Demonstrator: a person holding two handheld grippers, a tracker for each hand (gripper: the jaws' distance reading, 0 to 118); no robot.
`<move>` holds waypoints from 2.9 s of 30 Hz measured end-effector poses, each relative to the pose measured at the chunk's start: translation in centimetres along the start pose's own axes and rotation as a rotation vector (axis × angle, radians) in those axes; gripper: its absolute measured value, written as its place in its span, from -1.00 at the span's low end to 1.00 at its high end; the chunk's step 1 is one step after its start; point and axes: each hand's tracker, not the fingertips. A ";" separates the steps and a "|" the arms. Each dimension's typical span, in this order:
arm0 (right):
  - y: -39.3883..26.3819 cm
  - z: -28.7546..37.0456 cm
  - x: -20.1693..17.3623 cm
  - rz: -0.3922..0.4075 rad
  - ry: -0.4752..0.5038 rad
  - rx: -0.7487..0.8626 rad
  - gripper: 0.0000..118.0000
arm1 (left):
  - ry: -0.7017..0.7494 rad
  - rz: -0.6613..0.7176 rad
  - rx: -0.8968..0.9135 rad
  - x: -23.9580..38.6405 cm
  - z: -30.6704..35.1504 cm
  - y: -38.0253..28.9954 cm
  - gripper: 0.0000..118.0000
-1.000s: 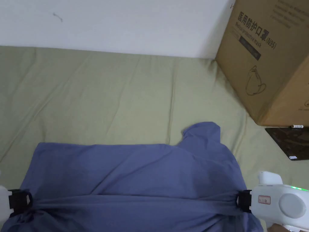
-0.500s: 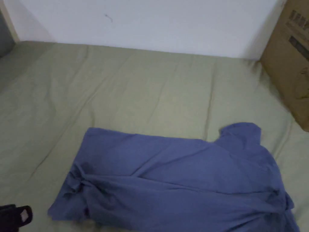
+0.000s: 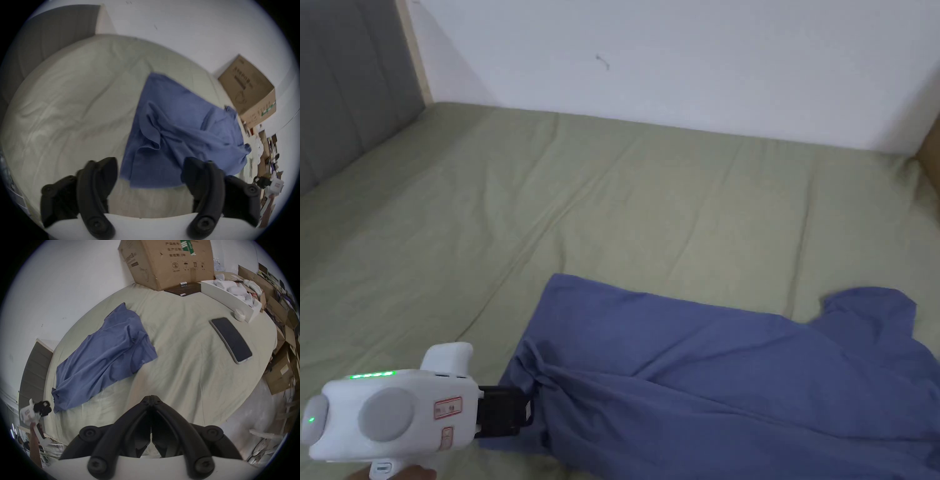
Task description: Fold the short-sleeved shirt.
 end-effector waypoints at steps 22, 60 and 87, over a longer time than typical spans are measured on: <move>7.6 -14.8 -3.0 0.288 -0.197 -0.123 0.21 | 0.035 0.115 -0.132 0.3 -2.6 -1.3 -0.89; -3.7 6.0 4.2 0.042 -0.035 0.069 0.78 | 0.040 0.261 0.064 -5.1 14.6 -13.9 -0.22; 2.2 0.7 -0.3 0.104 -0.064 -0.093 -1.00 | 0.013 -0.024 -0.211 2.5 -4.8 6.6 -0.97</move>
